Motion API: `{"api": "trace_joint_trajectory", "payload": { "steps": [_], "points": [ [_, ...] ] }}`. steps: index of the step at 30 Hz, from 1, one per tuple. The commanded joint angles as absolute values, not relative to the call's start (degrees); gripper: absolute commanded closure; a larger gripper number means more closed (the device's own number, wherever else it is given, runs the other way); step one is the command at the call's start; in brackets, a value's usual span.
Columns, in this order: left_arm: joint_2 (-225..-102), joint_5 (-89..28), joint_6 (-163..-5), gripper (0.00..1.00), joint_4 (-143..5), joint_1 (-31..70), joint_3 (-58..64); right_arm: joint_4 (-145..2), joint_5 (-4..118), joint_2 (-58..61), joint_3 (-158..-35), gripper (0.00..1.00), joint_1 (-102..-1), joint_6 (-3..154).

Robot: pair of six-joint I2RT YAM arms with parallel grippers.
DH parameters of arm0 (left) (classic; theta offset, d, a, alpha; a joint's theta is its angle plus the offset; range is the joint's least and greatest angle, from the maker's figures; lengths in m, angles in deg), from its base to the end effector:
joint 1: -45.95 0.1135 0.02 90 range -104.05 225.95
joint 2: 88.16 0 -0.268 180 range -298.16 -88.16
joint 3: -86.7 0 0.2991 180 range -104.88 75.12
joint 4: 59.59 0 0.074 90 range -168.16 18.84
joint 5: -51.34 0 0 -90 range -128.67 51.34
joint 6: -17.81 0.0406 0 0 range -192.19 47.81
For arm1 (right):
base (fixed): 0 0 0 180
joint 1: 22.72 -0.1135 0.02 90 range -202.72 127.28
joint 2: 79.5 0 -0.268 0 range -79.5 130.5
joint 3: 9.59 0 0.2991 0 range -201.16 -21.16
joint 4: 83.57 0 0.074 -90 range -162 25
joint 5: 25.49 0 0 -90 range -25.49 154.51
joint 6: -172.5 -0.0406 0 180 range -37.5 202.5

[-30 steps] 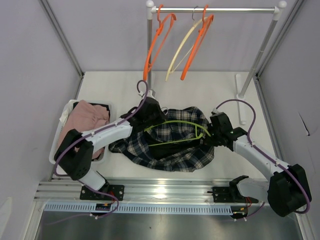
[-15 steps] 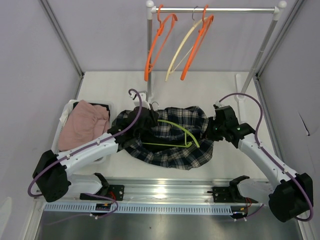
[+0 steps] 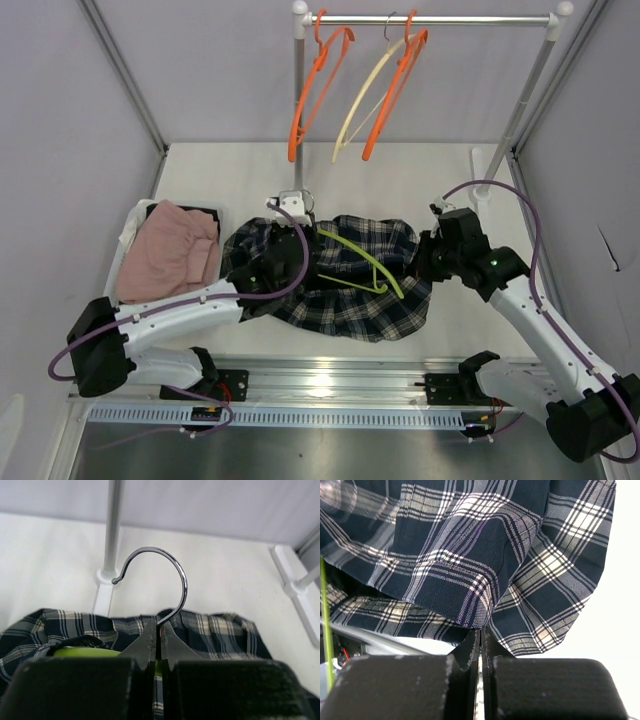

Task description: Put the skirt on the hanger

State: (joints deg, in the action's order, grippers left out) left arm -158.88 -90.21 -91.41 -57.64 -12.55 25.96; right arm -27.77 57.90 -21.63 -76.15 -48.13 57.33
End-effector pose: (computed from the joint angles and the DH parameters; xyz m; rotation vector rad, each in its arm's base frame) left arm 0.1966 -0.2599 0.3008 -0.0906 1.6618 -0.2595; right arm 0.2247 0.1119 0.3019 -0.0609 2.4578 0.5408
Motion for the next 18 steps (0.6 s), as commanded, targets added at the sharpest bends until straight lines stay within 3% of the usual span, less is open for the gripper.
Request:
{"api": "trace_joint_trajectory", "payload": {
  "steps": [1, 8, 10, 13, 18],
  "points": [
    [-159.6, -103.3, -77.2, 1.0, -41.4, -15.0, 25.6, -24.7, 55.9, -23.5, -78.3, 1.0, -48.0, 58.2],
    [-168.6, -108.4, -57.0, 1.0, -20.2, -16.2, 25.5, -21.8, 54.8, -25.4, -78.1, 1.0, -47.3, 57.3],
    [-171.3, -109.8, -48.7, 1.0, -2.3, -17.0, 26.8, -21.4, 52.7, -25.7, -78.6, 1.0, -46.3, 57.3],
    [-179.3, -111.8, -21.4, 1.0, 26.6, -17.7, 25.6, -20.7, 50.1, -25.4, -79.5, 1.0, -45.7, 56.7],
    [-183.7, -110.2, -19.3, 1.0, 27.7, -18.6, 22.3, -18.2, 51.1, -24.9, -81.0, 1.0, -45.4, 57.2]
  ]
}}
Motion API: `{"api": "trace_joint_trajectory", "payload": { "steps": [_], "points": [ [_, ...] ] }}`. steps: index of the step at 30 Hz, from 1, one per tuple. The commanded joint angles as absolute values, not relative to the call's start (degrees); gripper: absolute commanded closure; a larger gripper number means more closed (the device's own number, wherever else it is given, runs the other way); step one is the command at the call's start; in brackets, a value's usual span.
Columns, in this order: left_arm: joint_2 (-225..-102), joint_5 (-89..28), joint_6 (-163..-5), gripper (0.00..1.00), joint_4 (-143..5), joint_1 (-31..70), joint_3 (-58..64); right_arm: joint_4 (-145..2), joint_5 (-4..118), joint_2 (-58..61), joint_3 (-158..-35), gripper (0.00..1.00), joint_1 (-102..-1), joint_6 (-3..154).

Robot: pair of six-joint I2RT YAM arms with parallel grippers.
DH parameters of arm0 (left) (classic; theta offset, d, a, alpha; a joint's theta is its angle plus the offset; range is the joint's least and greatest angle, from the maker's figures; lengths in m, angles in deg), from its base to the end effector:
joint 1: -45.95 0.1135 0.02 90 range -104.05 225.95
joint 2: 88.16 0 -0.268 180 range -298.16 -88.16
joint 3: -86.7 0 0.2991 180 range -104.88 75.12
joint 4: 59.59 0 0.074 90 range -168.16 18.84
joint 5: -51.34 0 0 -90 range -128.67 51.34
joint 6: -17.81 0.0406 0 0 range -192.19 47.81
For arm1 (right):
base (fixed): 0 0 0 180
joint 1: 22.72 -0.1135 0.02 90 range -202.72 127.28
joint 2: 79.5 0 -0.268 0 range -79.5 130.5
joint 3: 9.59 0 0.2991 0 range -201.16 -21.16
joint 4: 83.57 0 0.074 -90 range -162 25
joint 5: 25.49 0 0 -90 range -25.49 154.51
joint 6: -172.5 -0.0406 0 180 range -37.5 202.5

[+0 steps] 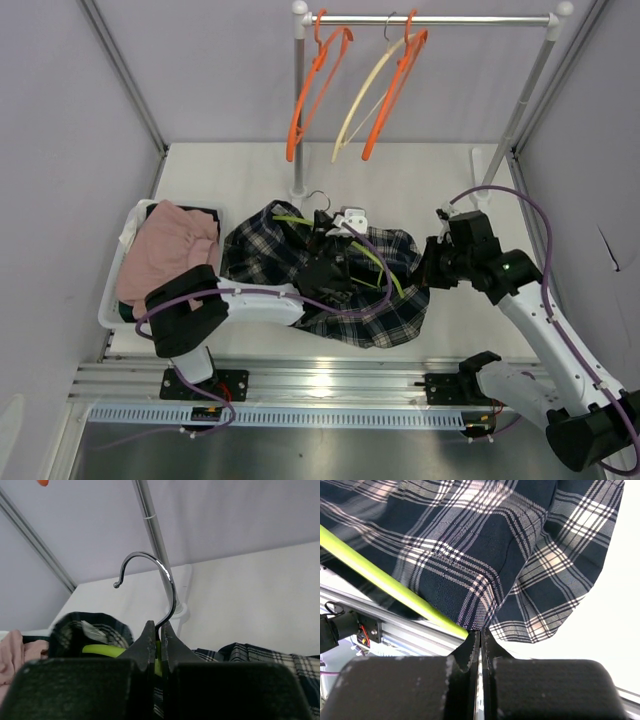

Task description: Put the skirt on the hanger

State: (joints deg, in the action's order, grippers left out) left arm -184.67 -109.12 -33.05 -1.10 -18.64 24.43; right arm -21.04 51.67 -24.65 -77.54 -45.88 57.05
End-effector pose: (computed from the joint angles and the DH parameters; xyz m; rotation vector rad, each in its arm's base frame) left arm 0.1965 -0.3246 0.2475 0.1088 1.4376 0.3388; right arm 0.2087 0.0991 0.3141 -0.0542 2.5125 0.6395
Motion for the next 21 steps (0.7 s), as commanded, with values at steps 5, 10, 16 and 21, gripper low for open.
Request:
{"api": "trace_joint_trajectory", "payload": {
  "steps": [5, 10, 16, 21],
  "points": [
    [-183.1, -109.8, -19.8, 1.0, 27.7, -18.4, 23.9, -16.3, 51.6, -24.8, -81.8, 1.0, -43.4, 58.2],
    [-180.4, -108.4, -19.6, 1.0, 27.7, -17.9, 22.6, -16.4, 52.0, -25.1, -79.4, 1.0, -43.0, 58.2],
    [-180.7, -108.1, -17.7, 1.0, 27.7, -17.2, 21.0, -17.2, 51.8, -25.8, -78.3, 1.0, -43.0, 58.0],
    [-179.7, -109.2, -19.0, 1.0, 27.2, -16.4, 21.1, -17.5, 52.4, -26.0, -76.7, 1.0, -43.3, 58.0]
  ]
}}
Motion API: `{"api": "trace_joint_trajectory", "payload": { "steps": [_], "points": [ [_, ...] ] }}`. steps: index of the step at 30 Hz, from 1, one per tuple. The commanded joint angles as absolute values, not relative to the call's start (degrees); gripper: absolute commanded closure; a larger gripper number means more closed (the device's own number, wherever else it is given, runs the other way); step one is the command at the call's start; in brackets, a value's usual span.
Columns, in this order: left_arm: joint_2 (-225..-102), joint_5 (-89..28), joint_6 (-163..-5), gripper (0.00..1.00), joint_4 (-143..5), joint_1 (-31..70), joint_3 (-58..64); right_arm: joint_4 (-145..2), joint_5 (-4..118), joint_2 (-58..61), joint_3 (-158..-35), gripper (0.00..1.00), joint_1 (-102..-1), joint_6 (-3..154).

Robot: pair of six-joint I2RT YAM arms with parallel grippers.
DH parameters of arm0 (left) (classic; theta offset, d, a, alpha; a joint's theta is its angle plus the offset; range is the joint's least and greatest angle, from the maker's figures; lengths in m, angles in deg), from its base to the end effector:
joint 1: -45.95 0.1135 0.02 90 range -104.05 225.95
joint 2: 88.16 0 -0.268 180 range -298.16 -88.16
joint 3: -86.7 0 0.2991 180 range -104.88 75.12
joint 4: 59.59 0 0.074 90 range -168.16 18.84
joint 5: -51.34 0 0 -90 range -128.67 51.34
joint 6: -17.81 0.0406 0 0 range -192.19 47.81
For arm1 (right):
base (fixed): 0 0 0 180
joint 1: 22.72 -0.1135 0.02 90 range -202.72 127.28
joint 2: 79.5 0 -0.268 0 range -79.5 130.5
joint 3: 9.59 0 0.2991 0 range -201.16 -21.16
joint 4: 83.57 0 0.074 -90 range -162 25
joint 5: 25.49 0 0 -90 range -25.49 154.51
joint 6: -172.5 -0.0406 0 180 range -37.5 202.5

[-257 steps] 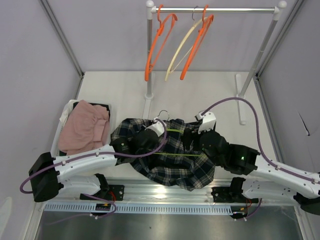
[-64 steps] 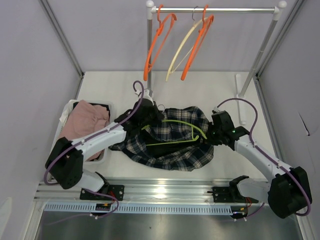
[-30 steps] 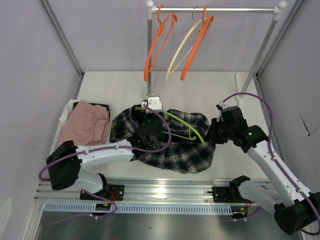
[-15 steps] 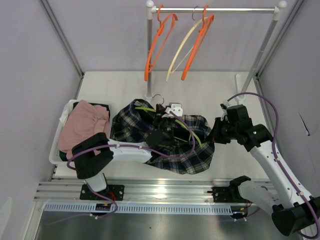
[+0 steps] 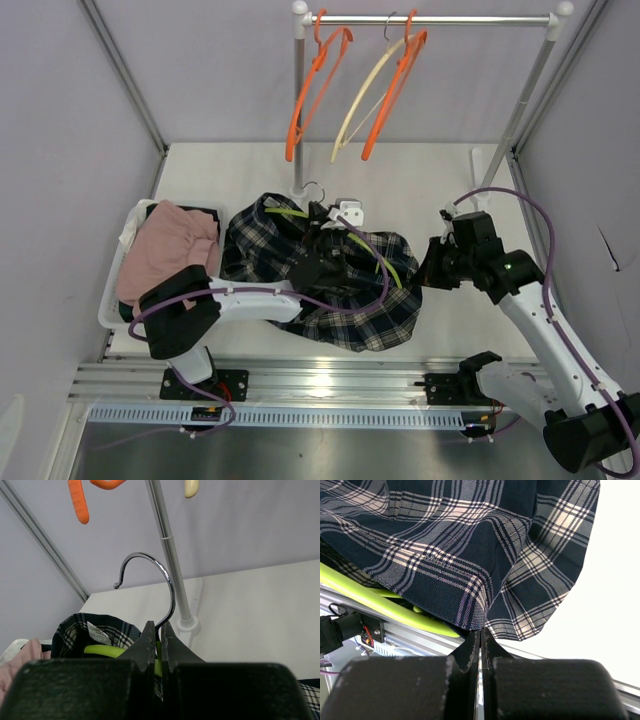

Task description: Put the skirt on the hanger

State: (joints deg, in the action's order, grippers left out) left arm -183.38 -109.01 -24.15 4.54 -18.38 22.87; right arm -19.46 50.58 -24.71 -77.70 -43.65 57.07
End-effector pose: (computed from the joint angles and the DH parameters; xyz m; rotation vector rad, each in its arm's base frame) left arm 0.1962 -0.3200 0.2720 0.0962 1.3948 0.3751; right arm 0.2097 0.0907 0.3135 -0.0107 2.5337 0.6392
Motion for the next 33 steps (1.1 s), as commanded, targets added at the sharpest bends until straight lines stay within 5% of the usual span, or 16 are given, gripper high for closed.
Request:
{"api": "trace_joint_trajectory", "payload": {
  "steps": [1, 33],
  "points": [
    [-179.6, -109.0, -19.4, 1.0, 26.4, -16.4, 21.2, -17.7, 52.3, -26.0, -76.5, 1.0, -43.6, 58.0],
    [-180.4, -109.8, -25.0, 1.0, 20.1, -15.0, 22.2, -17.4, 54.6, -26.4, -79.2, 1.0, -48.7, 54.3]
  ]
}}
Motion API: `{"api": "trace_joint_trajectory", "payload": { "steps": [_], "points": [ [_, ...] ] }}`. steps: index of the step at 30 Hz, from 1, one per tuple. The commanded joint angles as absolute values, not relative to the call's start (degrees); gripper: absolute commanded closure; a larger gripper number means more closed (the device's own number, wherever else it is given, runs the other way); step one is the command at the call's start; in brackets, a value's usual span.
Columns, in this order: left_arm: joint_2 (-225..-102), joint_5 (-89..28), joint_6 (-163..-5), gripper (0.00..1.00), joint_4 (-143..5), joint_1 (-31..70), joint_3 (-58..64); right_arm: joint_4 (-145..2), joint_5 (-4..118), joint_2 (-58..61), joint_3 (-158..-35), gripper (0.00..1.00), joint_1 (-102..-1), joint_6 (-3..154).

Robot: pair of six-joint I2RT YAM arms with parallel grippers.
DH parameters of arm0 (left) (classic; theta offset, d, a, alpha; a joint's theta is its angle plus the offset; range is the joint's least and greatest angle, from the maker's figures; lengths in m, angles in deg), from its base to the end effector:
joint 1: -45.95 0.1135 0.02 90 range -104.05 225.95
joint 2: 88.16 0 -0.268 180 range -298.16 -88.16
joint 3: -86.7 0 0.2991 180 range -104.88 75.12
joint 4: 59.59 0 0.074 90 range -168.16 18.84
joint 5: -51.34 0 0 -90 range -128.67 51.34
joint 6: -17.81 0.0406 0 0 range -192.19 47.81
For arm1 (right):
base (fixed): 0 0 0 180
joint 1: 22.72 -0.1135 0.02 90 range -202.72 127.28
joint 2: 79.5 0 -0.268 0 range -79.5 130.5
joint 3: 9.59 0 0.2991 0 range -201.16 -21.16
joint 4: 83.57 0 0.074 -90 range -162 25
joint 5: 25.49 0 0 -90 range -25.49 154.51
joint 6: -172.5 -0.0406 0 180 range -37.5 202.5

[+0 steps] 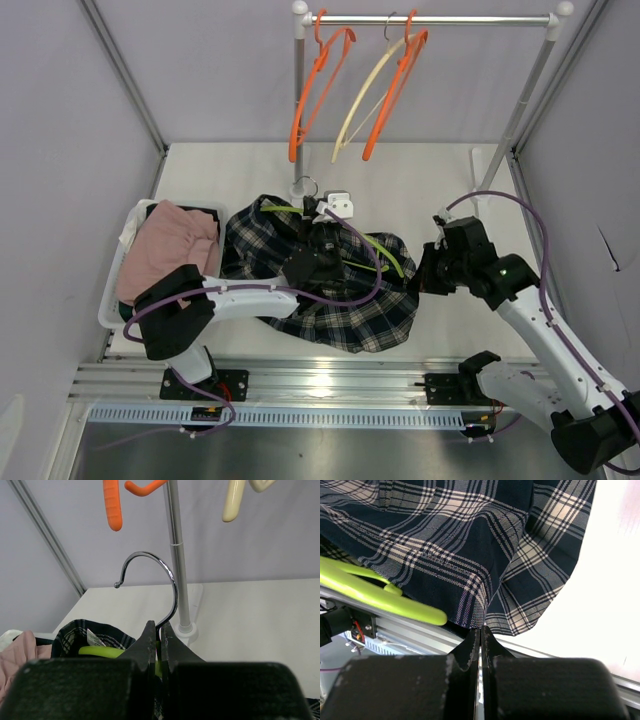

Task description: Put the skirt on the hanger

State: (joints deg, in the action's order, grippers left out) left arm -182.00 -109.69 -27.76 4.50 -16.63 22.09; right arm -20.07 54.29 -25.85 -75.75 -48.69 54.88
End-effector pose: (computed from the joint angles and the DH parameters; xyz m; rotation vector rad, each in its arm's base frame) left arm 0.2047 -0.3112 0.2847 -0.0074 1.3917 0.3309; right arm 0.1990 0.1050 0.3056 -0.0440 2.5453 0.6094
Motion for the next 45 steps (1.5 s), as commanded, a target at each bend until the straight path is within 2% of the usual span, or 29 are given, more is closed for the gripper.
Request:
{"api": "trace_joint_trajectory", "payload": {
  "steps": [1, 15, 25, 45],
  "points": [
    [-180.5, -109.8, -24.6, 1.0, 21.8, -15.0, 22.3, -17.3, 54.5, -26.1, -79.5, 1.0, -48.7, 54.2],
    [-182.8, -110.1, -20.9, 1.0, 27.7, -15.0, 22.7, -15.6, 51.3, -23.4, -84.4, 1.0, -47.0, 54.1],
    [-179.9, -109.4, -22.3, 1.0, 27.8, -15.0, 24.1, -17.1, 49.9, -21.3, -82.2, 1.0, -43.6, 54.8],
    [-177.6, -108.8, -22.6, 1.0, 27.7, -14.8, 25.2, -19.3, 49.7, -19.5, -80.2, 1.0, -43.2, 54.7]
  ]
}}
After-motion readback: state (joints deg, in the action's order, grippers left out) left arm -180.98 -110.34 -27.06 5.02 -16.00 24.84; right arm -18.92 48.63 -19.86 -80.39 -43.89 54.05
